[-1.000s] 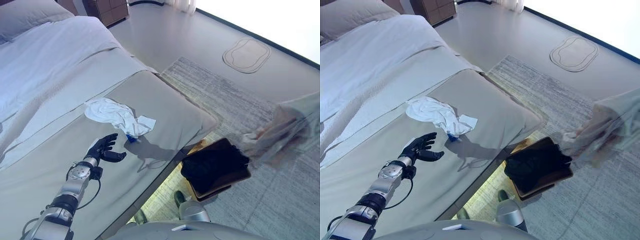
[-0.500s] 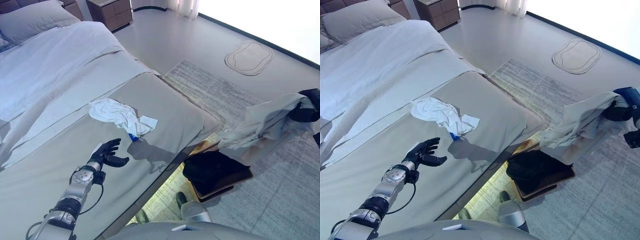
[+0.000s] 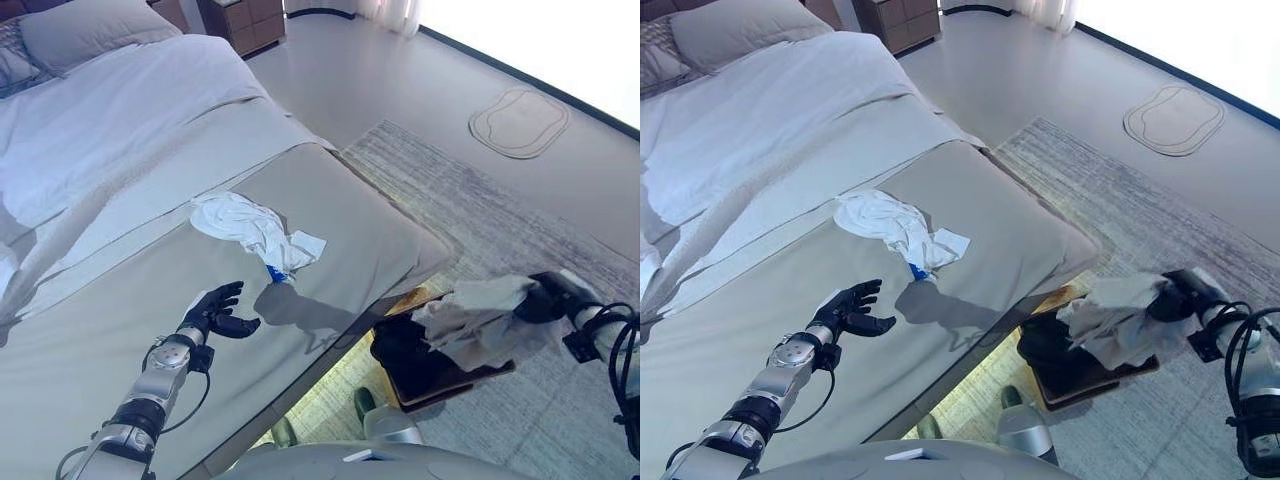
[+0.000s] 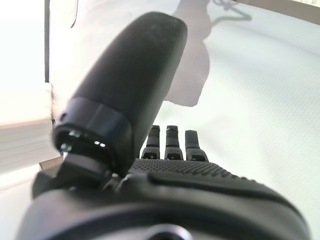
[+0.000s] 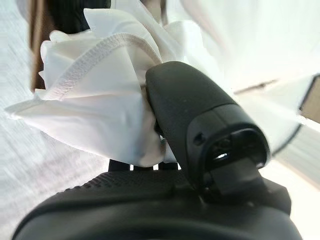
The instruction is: Pick up the clothes from the bed and place them into the basket
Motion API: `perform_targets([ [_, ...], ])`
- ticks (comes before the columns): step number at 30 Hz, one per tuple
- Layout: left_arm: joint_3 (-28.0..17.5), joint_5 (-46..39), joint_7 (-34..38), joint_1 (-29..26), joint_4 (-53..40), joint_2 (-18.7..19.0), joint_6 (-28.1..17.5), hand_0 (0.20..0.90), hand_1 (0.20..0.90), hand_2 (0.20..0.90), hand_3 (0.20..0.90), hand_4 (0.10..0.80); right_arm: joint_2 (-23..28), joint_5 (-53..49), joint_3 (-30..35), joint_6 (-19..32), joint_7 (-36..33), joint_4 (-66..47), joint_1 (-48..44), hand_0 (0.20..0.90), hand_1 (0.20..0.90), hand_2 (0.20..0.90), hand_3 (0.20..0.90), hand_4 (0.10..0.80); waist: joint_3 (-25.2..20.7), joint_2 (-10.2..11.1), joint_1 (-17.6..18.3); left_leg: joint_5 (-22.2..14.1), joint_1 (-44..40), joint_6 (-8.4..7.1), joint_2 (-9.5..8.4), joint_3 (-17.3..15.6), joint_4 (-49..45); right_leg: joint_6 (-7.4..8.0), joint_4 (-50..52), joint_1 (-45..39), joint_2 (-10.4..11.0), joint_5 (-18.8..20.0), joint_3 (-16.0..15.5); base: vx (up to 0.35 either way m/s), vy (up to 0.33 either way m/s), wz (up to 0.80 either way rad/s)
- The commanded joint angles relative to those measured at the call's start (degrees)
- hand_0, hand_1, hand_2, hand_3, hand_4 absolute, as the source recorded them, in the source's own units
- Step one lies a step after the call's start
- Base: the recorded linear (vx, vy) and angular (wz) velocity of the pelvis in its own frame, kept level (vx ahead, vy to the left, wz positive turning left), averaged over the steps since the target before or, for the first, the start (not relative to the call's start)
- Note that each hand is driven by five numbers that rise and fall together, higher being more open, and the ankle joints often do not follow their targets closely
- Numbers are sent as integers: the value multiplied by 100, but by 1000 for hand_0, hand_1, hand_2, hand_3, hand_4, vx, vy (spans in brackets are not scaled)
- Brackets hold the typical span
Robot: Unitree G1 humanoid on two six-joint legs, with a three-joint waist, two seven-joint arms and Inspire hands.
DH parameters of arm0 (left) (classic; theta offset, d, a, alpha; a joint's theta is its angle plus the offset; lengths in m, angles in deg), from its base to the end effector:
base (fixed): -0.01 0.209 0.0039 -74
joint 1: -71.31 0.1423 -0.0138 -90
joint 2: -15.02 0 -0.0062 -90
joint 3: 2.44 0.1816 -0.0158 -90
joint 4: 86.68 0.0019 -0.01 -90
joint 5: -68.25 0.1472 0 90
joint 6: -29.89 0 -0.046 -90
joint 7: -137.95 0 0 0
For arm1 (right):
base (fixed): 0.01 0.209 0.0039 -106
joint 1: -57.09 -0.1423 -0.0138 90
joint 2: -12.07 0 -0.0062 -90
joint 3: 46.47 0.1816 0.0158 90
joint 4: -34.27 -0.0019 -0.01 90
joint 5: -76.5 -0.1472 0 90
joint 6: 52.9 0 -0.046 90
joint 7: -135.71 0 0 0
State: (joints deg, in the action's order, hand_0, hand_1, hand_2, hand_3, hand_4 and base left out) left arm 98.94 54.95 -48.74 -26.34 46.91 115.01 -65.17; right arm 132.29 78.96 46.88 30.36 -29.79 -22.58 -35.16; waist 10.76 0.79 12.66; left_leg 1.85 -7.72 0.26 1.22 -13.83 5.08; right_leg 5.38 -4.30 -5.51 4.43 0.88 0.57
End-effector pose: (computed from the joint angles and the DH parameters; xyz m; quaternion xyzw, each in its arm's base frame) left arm 0.1958 0.2553 -0.0391 0.1278 0.2831 -0.0324 0.9500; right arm 0.1827 -0.3678 0.0471 -0.3383 0.3322 -0.0466 0.8792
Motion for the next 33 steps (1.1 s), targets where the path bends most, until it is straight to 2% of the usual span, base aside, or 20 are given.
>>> perform_targets([
  [1,-187,215,13,-241,-427,223,-269,900,900,900,900,800,276,220,-30,358,-230,263,-422,300,300,300,200,100,-364,120,-226,-856,-60,-64,83,-94,-604,125,436,652,-125,144,-120,-2,-19,7],
  [2,-144,192,1,-252,-460,219,-263,900,900,900,900,800,210,336,-132,355,-300,415,-462,648,648,648,606,506,-358,111,-252,-854,-56,-67,86,-82,-621,125,436,636,-114,142,-132,0,-16,13],
  [3,-93,164,6,-273,-491,217,-250,900,900,900,900,800,164,419,-199,355,-356,562,-492,900,900,900,900,800,-351,99,-273,-856,-53,-67,85,-71,-634,126,437,629,-107,143,-142,1,-11,16],
  [7,-24,145,24,-311,-513,188,-245,900,900,900,900,800,8,548,-359,395,-523,995,-610,900,900,900,900,800,-327,55,-337,-849,-77,-70,77,-21,-615,129,415,589,-91,150,-185,8,-1,6],
  [19,-64,159,-159,-179,-556,173,-289,900,900,900,900,800,-145,602,-389,343,-740,1131,-614,900,900,900,900,800,-287,8,-419,-795,-56,-81,71,49,-556,130,373,550,-88,141,-223,-3,-3,3],
  [27,-88,160,-114,-127,-605,135,-286,900,900,900,900,800,-132,484,-330,345,-871,837,-578,900,900,900,900,800,-279,21,-430,-774,-95,-91,81,87,-516,128,348,496,-87,138,-241,0,-3,3],
  [33,-121,138,-9,-24,-624,55,-265,900,900,900,900,800,-70,417,-228,500,-1393,-1,-659,900,900,900,900,800,-265,10,-477,-742,-100,-102,85,172,-463,111,340,459,-98,115,-278,0,0,0],
])
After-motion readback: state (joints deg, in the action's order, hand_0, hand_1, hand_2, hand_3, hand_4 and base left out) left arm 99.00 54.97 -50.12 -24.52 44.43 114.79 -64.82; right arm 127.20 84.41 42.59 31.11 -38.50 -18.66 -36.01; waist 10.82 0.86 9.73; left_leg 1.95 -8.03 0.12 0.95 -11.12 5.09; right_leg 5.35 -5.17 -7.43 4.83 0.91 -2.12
